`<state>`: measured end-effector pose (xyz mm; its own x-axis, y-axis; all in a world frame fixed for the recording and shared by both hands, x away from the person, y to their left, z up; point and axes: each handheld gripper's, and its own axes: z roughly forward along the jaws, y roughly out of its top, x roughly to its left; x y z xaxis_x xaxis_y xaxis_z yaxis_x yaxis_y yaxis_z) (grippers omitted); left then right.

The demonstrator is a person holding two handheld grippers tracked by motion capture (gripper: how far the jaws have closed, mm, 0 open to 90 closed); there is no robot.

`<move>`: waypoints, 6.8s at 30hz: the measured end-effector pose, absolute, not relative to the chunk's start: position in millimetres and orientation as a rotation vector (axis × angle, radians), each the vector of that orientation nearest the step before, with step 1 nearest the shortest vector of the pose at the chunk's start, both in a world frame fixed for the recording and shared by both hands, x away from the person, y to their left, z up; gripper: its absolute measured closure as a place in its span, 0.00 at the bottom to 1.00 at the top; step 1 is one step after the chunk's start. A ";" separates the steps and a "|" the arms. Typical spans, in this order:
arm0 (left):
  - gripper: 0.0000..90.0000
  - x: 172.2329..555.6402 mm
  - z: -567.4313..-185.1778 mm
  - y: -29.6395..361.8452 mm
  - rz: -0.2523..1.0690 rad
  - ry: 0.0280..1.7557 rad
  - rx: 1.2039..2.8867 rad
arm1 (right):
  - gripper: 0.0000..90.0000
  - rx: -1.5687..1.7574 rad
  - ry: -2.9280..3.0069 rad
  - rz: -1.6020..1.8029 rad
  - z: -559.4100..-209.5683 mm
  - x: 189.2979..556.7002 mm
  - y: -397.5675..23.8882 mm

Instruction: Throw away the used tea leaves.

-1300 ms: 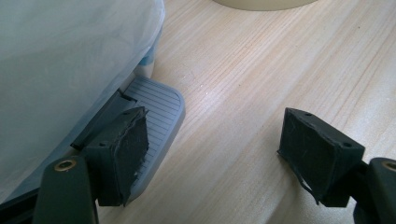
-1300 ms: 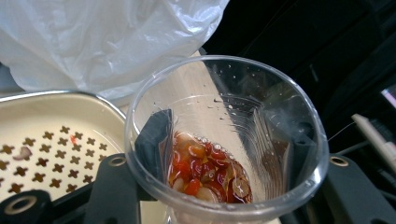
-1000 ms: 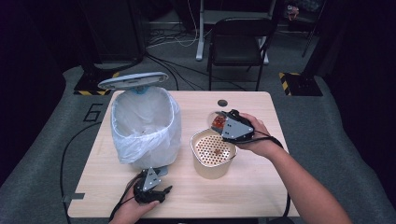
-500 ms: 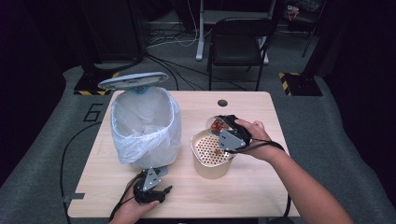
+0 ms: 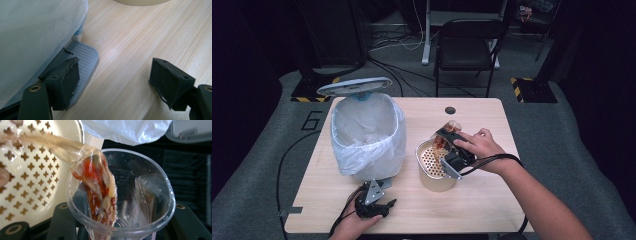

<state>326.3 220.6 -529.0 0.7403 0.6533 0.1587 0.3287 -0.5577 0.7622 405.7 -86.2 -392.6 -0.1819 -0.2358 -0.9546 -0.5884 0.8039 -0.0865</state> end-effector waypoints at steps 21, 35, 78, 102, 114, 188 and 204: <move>0.26 326.3 -529.4 220.3 0.567 0.738 2.187 | 0.53 -0.937 1.524 0.022 -403.0 395.1 -83.7; 0.26 326.3 -529.4 220.3 0.567 0.738 2.187 | 0.53 -0.988 1.489 -0.019 -400.1 393.0 -80.9; 0.26 326.3 -529.4 220.3 0.567 0.738 2.187 | 0.53 -0.979 1.505 0.000 -393.7 392.0 -79.4; 0.26 326.3 -529.4 220.3 0.567 0.738 2.187 | 0.53 -0.533 1.790 0.540 -365.9 402.0 -82.1; 0.26 326.2 -529.4 220.3 0.567 0.738 2.187 | 0.53 -0.221 1.987 0.796 -348.7 410.7 -81.4; 0.26 327.8 -530.0 220.2 0.592 0.721 2.171 | 0.53 0.491 2.229 1.662 -249.0 433.2 -33.3; 0.26 327.8 -530.0 220.2 0.592 0.721 2.171 | 0.53 0.442 2.310 1.670 -256.3 433.1 7.4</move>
